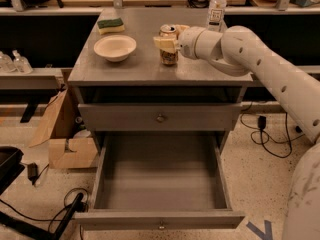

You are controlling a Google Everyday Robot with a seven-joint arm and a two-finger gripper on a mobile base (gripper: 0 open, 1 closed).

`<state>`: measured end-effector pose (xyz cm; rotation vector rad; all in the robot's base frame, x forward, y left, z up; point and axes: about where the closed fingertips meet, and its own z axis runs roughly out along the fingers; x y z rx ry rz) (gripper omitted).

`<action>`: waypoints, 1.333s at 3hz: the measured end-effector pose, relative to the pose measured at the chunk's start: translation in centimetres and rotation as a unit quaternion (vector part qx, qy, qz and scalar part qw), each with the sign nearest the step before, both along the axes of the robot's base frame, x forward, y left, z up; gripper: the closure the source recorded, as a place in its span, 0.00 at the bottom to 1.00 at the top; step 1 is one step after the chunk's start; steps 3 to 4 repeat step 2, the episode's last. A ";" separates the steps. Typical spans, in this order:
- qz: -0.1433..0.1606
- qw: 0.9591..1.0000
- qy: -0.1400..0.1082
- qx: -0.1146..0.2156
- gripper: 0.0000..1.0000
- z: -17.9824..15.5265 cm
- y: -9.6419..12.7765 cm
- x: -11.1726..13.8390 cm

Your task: Pick orange can from middle drawer and place on counter

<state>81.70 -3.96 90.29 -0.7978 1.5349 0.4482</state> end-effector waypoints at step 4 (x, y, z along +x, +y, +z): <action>0.003 1.000 0.001 0.000 0.00 -0.1 0.5 0.0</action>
Offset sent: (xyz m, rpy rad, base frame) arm 0.0000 0.0029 -0.0005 0.0006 0.0009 0.0038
